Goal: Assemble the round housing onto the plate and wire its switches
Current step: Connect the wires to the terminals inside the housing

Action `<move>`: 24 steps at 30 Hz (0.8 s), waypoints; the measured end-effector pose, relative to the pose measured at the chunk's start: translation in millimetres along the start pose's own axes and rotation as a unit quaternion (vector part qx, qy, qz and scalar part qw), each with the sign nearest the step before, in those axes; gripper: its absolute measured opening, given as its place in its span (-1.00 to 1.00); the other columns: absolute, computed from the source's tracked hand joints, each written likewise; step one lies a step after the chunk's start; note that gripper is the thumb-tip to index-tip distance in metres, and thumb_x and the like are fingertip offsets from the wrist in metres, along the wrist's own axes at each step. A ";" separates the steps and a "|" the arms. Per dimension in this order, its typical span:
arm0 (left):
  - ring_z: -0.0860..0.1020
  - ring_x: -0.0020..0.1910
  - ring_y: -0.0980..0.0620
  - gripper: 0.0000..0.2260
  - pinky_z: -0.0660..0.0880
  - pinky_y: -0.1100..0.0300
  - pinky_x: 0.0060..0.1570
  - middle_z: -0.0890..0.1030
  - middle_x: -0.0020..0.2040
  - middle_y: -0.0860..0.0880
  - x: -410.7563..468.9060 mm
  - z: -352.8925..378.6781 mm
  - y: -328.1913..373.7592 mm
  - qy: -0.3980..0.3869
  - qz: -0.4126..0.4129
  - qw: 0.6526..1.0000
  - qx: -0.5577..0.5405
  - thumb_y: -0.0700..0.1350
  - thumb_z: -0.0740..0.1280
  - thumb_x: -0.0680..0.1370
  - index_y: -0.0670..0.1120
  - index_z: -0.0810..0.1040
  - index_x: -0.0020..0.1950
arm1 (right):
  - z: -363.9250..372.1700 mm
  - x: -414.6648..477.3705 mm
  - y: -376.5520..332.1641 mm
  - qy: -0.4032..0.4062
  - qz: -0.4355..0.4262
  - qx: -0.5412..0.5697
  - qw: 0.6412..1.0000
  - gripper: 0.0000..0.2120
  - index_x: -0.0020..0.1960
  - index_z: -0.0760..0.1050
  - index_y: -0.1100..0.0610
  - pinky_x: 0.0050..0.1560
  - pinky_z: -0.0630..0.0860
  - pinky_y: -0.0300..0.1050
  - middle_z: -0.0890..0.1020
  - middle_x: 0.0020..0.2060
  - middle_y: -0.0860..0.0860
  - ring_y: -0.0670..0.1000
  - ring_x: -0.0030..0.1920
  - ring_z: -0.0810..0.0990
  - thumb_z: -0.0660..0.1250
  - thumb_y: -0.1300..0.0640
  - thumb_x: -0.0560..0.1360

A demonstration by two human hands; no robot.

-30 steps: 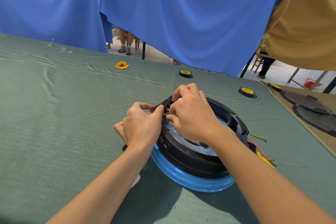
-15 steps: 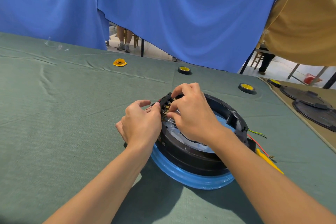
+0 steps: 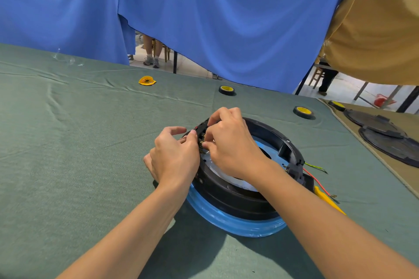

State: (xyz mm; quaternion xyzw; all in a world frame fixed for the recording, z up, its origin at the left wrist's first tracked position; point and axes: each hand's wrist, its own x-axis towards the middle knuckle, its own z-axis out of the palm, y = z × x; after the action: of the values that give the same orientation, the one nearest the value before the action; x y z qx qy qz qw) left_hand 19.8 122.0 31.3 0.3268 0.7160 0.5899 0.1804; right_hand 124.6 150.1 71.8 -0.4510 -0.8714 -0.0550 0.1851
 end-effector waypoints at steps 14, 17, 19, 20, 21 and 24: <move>0.57 0.18 -0.07 -0.83 0.39 0.16 0.00 0.66 0.09 -0.04 22.2 -1.6 20.2 -0.152 0.229 0.950 0.146 -0.07 0.37 0.56 -0.05 0.62 0.13 | -32.0 -33.0 53.4 -0.004 0.088 0.175 0.981 -0.68 -0.11 0.64 0.06 -0.23 0.43 -0.17 0.61 -0.35 -0.10 -0.16 -0.31 0.52 0.22 -0.10 0.60; 0.37 0.44 -0.09 -0.68 0.35 0.04 0.31 0.45 0.46 -0.05 29.8 5.4 31.0 -0.229 0.337 0.873 0.267 0.04 0.32 0.60 -0.05 0.53 0.31 | -35.3 -44.8 79.8 0.115 0.171 0.106 0.973 -0.66 -0.14 0.63 0.14 -0.14 0.45 -0.07 0.63 -0.28 0.00 -0.05 -0.21 0.55 0.21 -0.04 0.61; 0.25 0.53 -0.07 -0.57 0.27 -0.03 0.43 0.31 0.55 -0.04 30.7 14.3 36.7 -0.272 0.374 0.827 0.320 0.12 0.23 0.64 -0.04 0.42 0.44 | -27.8 -56.9 94.1 0.147 0.259 0.027 0.954 -0.67 -0.01 0.61 0.17 0.07 0.40 0.02 0.63 -0.06 0.09 0.12 0.01 0.51 0.17 -0.02 0.62; 0.21 0.55 -0.05 -0.54 0.24 -0.03 0.45 0.27 0.57 -0.03 30.2 19.5 38.6 -0.287 0.382 0.811 0.338 0.15 0.17 0.65 -0.03 0.38 0.48 | -22.6 -60.9 98.7 0.139 0.299 0.021 0.944 -0.66 0.06 0.59 0.17 0.12 0.38 0.03 0.61 0.00 0.12 0.14 0.06 0.49 0.14 -0.02 0.63; 0.19 0.56 -0.02 -0.52 0.21 -0.02 0.45 0.25 0.58 -0.02 29.5 24.5 39.4 -0.298 0.386 0.798 0.352 0.18 0.11 0.66 -0.02 0.35 0.51 | -17.1 -62.8 101.8 0.125 0.329 0.044 0.935 -0.66 0.08 0.57 0.17 0.12 0.39 0.03 0.60 0.01 0.12 0.14 0.06 0.48 0.12 -0.03 0.64; 0.19 0.54 0.05 -0.50 0.18 0.01 0.43 0.30 0.56 0.02 26.8 31.5 38.2 -0.326 0.377 0.780 0.378 0.21 -0.02 0.67 -0.01 0.36 0.50 | -3.6 -61.4 107.8 0.115 0.348 0.141 0.919 -0.69 -0.09 0.52 0.13 -0.09 0.37 -0.05 0.58 -0.19 0.03 0.10 -0.07 0.51 0.10 -0.01 0.65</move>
State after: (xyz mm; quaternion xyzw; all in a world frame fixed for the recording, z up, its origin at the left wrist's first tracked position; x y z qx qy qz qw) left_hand 30.5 166.6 64.0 0.7854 0.5995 0.1517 0.0279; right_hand 244.7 165.5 44.7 -0.6858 -0.6306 0.0846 0.3535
